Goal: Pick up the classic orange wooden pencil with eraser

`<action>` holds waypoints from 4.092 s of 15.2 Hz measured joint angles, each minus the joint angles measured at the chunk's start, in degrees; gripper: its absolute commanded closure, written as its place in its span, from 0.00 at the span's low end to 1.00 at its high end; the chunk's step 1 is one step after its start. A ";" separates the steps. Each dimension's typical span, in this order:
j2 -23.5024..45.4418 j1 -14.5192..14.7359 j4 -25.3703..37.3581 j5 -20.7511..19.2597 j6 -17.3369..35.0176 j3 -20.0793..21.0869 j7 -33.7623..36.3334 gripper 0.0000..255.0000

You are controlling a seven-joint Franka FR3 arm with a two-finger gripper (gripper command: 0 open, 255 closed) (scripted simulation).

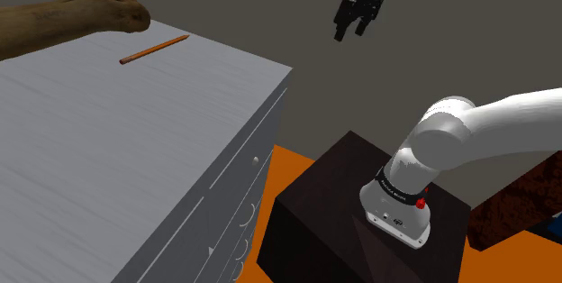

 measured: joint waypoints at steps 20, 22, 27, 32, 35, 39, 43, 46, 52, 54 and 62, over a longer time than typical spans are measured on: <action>19.13 -5.30 15.80 11.04 5.80 28.77 51.59 0.00; 23.40 -6.69 19.66 10.03 6.33 32.20 57.92 0.00; 34.72 -9.63 30.63 4.62 5.64 39.83 73.86 0.00; 50.42 -8.68 45.79 -6.45 1.56 45.53 90.92 0.00; 60.79 -3.90 56.57 -14.13 -2.32 45.88 100.08 0.00; 64.08 -2.01 58.65 -16.55 -2.12 45.20 103.39 0.00; 63.59 -2.86 54.87 -16.34 1.19 45.10 103.97 0.00; 63.72 -2.92 54.09 -16.46 2.07 45.05 104.19 1.00; 63.14 -3.13 53.68 -16.20 2.47 45.20 104.11 1.00; 63.00 -3.24 53.49 -16.10 2.64 45.22 104.06 1.00; 64.15 -2.02 59.07 -16.62 -2.40 45.17 103.37 1.00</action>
